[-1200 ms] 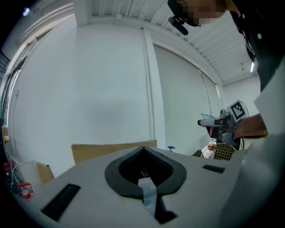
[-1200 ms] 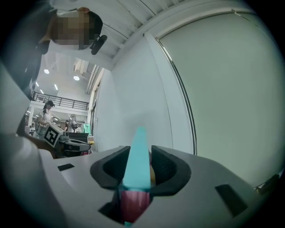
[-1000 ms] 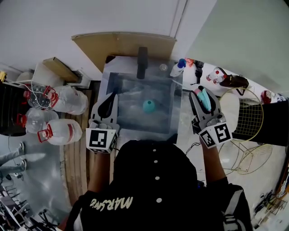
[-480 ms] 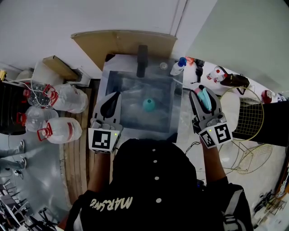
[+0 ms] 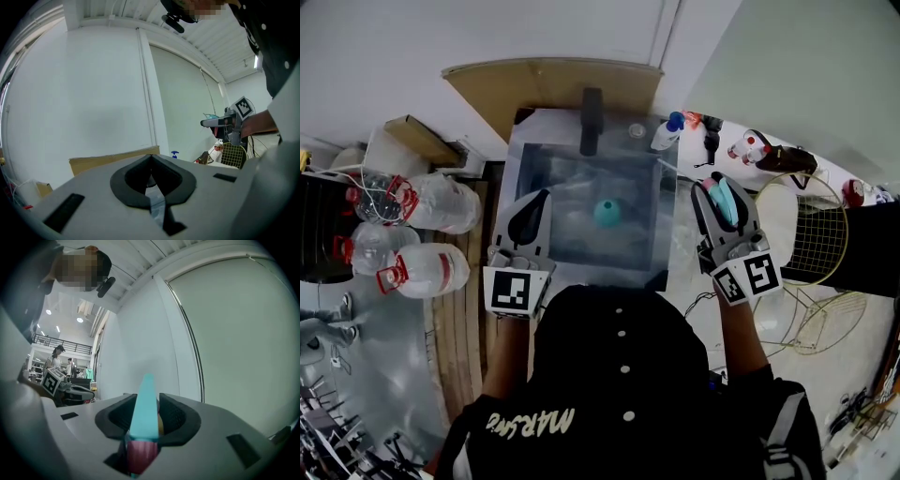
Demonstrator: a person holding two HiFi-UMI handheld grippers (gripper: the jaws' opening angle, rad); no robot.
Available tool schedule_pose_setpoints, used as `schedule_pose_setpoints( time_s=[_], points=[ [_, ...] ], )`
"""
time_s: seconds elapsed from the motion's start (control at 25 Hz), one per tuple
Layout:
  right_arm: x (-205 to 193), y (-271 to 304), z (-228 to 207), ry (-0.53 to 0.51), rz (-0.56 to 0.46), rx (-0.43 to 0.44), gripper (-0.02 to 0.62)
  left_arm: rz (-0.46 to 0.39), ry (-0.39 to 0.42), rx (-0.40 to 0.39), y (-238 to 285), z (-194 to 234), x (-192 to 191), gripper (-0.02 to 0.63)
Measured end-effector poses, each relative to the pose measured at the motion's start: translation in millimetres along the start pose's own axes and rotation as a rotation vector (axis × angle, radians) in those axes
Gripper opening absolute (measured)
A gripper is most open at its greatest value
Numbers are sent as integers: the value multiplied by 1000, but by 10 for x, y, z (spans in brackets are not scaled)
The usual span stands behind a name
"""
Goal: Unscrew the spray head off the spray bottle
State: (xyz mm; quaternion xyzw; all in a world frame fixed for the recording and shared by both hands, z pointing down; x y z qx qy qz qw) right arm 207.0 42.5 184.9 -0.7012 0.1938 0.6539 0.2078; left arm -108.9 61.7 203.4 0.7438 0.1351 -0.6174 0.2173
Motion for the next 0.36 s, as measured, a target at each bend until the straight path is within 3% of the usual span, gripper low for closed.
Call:
schedule_pose_setpoints(
  time_s=[0.16, 0.36],
  points=[
    [17, 7, 21, -2, 0, 0, 160, -19, -20, -1, 31, 0, 43, 26],
    [23, -7, 22, -4, -1, -3, 160, -4, 23, -18, 37, -34, 20, 26]
  ],
)
Point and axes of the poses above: the fingertips, and each gripper's own axes: y forward along the fingers, z to its left, x out of its top, the point moved 7 cm from there along -y, backward along the fingers, and after that the axes turned 1 degree about -x, right-handed, at the moved point
